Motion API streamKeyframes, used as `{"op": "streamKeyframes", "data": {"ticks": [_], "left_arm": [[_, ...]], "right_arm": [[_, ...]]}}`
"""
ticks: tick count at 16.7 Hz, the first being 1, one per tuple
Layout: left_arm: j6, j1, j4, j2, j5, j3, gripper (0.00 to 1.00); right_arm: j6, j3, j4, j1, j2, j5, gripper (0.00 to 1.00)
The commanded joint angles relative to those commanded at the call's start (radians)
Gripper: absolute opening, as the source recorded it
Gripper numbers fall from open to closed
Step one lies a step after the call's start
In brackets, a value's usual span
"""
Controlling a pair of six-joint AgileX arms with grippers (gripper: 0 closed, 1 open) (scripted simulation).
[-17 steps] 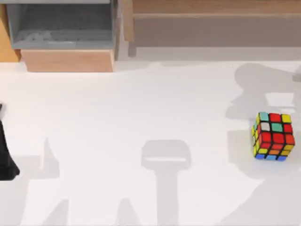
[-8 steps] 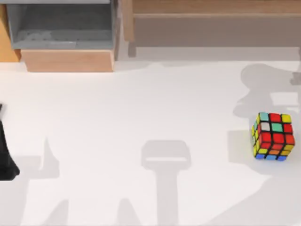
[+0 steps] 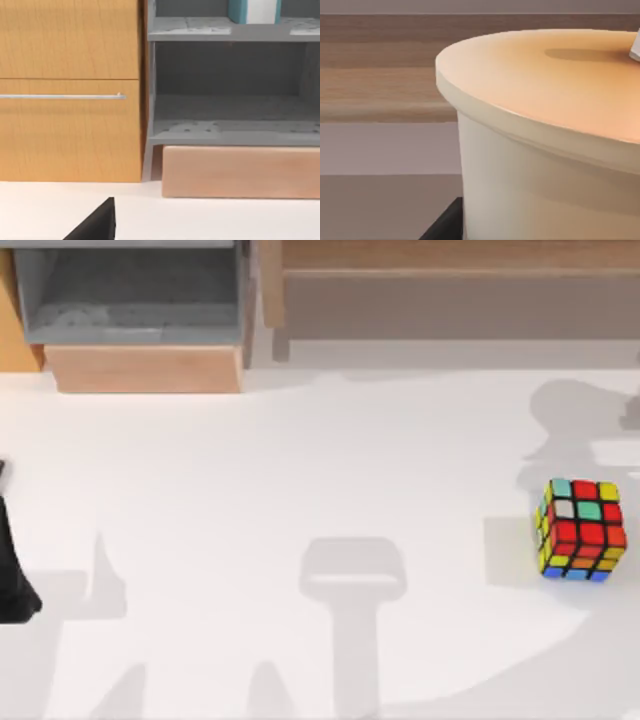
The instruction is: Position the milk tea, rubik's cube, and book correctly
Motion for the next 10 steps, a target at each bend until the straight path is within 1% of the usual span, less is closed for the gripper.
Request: {"op": "streamKeyframes", "data": {"ticks": [4, 8, 10], "left_arm": [[0.000, 0.000, 0.000, 0.000, 0.000, 0.000, 1.00], [0.000, 0.000, 0.000, 0.000, 0.000, 0.000, 1.00], [0.000, 0.000, 0.000, 0.000, 0.000, 0.000, 1.00]], "right_arm": [[-0.003, 0.016, 0.041, 0.004, 0.041, 0.001, 0.00], [-0.003, 0.016, 0.042, 0.004, 0.044, 0.001, 0.00], [-0.003, 0.016, 0.042, 0.004, 0.044, 0.001, 0.15]]}}
